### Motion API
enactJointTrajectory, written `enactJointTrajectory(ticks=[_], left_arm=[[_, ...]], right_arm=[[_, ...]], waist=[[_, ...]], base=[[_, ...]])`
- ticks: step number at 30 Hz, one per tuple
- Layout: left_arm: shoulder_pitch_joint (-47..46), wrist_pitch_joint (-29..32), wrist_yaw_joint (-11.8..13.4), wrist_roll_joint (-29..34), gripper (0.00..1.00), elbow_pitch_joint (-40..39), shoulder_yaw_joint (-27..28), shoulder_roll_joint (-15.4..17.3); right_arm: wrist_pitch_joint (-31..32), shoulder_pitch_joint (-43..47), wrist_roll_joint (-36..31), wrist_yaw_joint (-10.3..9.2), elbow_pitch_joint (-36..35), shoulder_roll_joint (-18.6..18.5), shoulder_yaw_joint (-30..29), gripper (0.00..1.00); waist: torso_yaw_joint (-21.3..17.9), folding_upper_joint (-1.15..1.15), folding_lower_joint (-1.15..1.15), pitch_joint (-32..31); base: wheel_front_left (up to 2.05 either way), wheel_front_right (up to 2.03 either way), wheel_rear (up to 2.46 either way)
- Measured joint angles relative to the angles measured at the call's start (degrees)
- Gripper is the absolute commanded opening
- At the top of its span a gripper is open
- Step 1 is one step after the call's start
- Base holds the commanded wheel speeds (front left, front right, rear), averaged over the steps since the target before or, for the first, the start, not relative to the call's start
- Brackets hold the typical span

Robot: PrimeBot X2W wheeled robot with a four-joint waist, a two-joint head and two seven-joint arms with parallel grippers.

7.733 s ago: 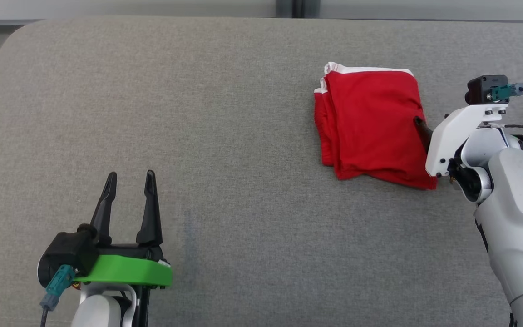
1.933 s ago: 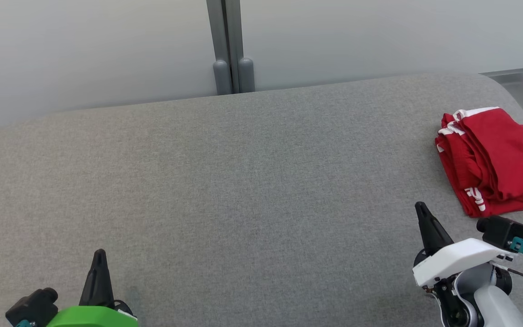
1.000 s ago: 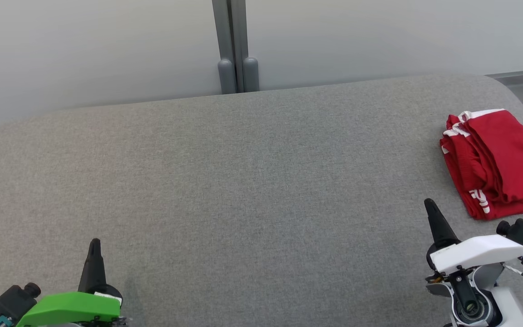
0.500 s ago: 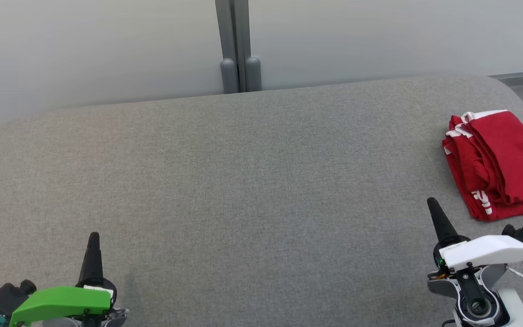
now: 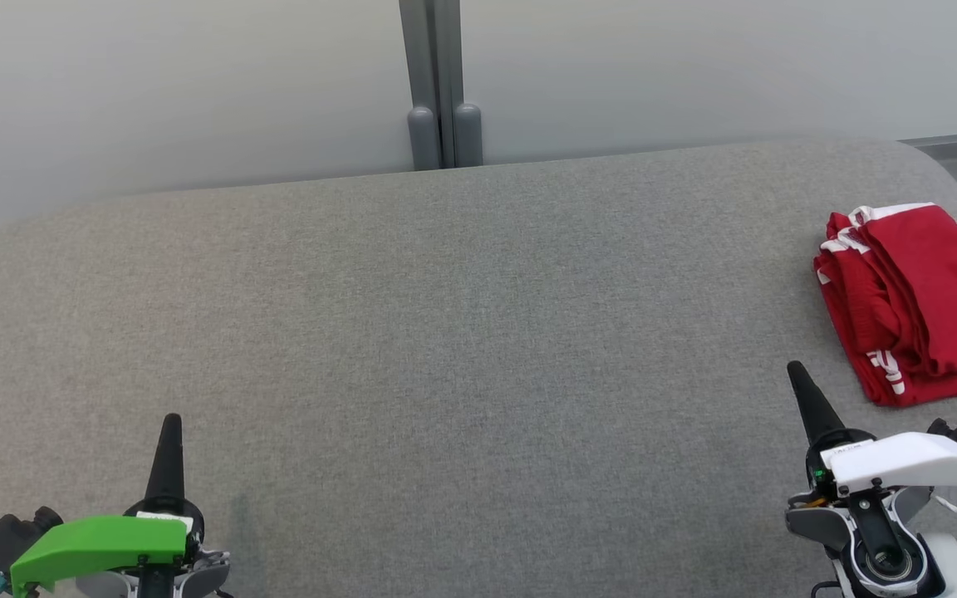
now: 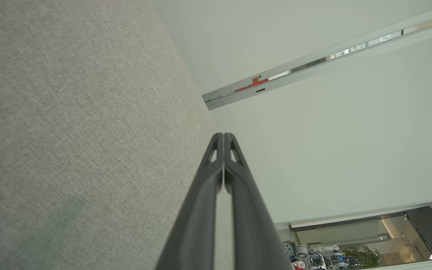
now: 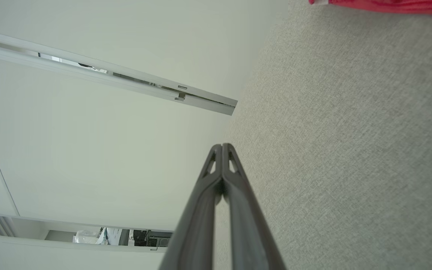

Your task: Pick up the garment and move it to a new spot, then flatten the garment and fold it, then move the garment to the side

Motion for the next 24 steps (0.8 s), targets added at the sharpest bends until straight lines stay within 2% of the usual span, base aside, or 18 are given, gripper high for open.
enactJointTrajectory(ticks=[24], left_arm=[[-1.5, 2.9, -0.1, -11.0, 0.00, -0.1, 0.6, 0.1]], right_arm=[[1.9, 0.2, 10.1, 0.00, -0.7, 0.8, -2.0, 0.00]], waist=[[0.7, 0.00, 0.00, 0.0]], base=[[0.00, 0.00, 0.00]])
